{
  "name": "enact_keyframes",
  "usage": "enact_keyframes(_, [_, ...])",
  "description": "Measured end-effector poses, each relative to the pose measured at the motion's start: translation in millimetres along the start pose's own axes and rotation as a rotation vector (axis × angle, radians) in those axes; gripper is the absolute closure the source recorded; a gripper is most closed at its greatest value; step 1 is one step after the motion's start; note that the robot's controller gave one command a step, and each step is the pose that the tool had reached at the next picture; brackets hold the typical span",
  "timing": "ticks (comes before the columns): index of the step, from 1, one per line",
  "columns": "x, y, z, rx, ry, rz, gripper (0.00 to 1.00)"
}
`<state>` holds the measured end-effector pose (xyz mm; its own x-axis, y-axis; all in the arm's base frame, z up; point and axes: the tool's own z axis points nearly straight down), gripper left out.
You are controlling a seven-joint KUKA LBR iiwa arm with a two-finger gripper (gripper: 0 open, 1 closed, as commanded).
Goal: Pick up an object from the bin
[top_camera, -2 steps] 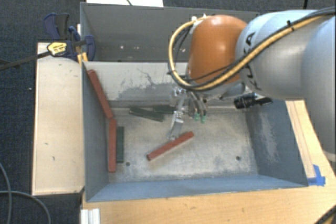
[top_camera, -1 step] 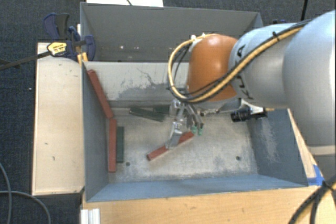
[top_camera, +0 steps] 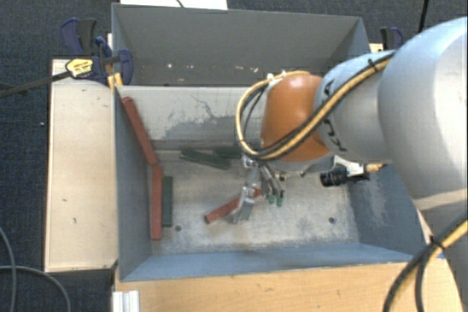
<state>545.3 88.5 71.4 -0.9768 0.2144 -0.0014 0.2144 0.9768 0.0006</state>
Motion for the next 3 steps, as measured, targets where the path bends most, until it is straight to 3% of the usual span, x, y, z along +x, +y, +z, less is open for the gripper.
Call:
enact_keyframes(1, [4.4, 15.3, 0.7, -0.001, -0.001, -0.079, 1.00])
enact_keyframes(3, [2.4, 14.8, -3.9, 0.001, 0.007, -0.079, 1.00])
